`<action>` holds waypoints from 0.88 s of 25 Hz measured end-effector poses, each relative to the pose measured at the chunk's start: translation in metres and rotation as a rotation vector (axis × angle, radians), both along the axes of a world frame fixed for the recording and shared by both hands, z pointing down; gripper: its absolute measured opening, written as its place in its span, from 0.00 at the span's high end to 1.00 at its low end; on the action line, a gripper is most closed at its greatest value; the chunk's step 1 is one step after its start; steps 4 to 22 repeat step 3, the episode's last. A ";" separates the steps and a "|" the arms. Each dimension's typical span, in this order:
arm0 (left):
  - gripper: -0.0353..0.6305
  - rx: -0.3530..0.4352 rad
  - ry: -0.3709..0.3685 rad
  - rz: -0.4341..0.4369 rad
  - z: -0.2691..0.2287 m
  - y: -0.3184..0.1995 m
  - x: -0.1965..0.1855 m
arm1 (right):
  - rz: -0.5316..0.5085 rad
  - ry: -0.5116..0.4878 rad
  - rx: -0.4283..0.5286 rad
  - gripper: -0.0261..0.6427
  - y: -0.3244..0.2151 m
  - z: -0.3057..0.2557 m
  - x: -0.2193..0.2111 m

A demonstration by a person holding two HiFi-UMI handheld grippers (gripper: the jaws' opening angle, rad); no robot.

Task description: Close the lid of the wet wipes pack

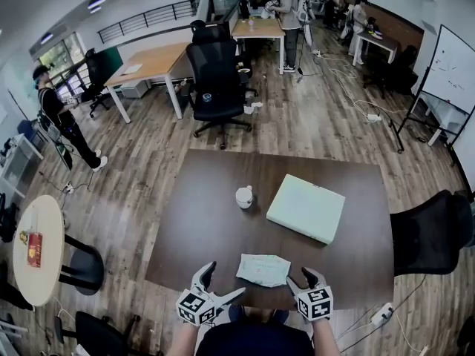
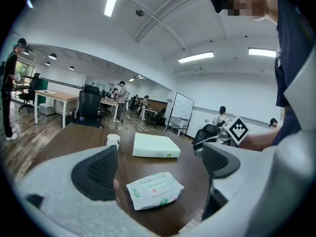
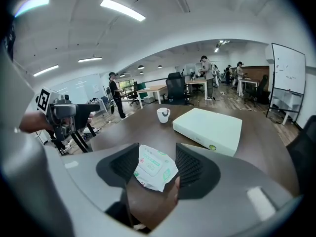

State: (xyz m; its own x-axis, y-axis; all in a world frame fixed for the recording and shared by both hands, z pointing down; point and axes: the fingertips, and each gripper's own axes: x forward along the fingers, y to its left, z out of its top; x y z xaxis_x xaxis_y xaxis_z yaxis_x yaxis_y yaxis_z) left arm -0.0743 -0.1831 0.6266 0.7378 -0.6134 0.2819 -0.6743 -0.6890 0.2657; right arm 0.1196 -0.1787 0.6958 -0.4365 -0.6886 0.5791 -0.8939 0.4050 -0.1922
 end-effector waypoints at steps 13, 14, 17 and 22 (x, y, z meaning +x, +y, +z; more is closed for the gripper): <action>0.15 0.000 0.000 0.000 0.000 0.001 0.003 | -0.014 0.027 -0.002 0.59 0.002 0.002 0.001; 0.15 0.000 0.000 0.000 0.000 0.001 0.003 | -0.014 0.027 -0.002 0.59 0.002 0.002 0.001; 0.15 0.000 0.000 0.000 0.000 0.001 0.003 | -0.014 0.027 -0.002 0.59 0.002 0.002 0.001; 0.15 0.000 0.000 0.000 0.000 0.001 0.003 | -0.014 0.027 -0.002 0.59 0.002 0.002 0.001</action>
